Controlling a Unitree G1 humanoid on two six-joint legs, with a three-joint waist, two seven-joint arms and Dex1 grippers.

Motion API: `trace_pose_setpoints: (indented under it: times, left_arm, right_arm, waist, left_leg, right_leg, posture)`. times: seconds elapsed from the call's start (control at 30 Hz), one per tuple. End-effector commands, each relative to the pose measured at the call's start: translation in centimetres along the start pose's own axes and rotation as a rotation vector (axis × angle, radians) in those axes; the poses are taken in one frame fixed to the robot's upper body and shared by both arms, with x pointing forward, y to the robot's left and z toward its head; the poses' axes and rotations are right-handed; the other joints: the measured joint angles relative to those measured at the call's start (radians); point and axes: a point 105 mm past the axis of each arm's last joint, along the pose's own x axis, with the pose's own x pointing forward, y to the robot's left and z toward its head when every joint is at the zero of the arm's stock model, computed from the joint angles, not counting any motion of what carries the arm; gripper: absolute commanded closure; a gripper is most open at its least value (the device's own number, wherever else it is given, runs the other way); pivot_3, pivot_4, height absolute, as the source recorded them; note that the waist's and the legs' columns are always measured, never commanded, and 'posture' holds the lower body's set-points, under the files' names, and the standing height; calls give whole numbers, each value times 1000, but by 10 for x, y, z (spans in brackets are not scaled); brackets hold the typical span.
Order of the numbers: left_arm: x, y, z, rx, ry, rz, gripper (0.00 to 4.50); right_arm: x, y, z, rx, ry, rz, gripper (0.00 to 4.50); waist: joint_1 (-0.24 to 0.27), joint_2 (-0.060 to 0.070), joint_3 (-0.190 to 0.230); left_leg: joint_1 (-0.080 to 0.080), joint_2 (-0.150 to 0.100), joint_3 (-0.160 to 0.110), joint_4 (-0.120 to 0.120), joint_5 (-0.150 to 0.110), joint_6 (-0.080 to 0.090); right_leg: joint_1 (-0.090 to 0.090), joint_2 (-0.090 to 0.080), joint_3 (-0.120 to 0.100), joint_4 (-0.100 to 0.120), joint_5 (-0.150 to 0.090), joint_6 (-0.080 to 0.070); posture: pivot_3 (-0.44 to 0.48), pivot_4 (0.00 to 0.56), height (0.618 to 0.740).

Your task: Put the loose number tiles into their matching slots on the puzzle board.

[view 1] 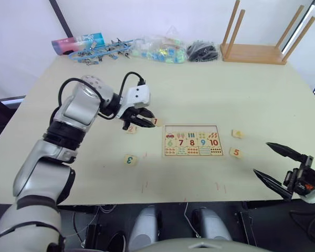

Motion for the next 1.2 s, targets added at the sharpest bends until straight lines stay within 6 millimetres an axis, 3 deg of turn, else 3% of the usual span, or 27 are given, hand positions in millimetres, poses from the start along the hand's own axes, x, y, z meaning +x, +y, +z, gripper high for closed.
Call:
trace_pose_setpoints:
  times: [0.03,0.2,0.5,1.2]
  left_arm:
    - [1,7,13,19,20,25,3479]
    - [17,8,24,-3,82,20,3479]
    - [42,10,20,-18,148,37,3479]
    - [52,11,16,-49,187,62,3479]
  right_arm:
    - [2,2,8,-47,-20,0,0]
    - [3,2,8,-57,-26,-12,0]
    - [2,2,6,-69,-21,-34,0]
    - [-7,3,-4,-75,21,-81,0]
  waist:
    - [-1,0,0]
    - [0,0,0]
    - [-2,0,1]
    - [-1,0,1]
  left_leg:
    - [0,0,0,0,0,0]
    - [0,0,0,0,0,0]
    - [0,0,-1,0,0,0]
    - [0,0,-3,0,0,0]
  right_leg:
    - [0,0,0,0,0,0]
    - [0,0,0,0,0,0]
    - [0,0,1,0,0,0]
    - [0,0,1,0,0,0]
  posture:
    - [0,150,737]
    - [0,150,737]
    - [0,150,737]
    - [0,150,737]
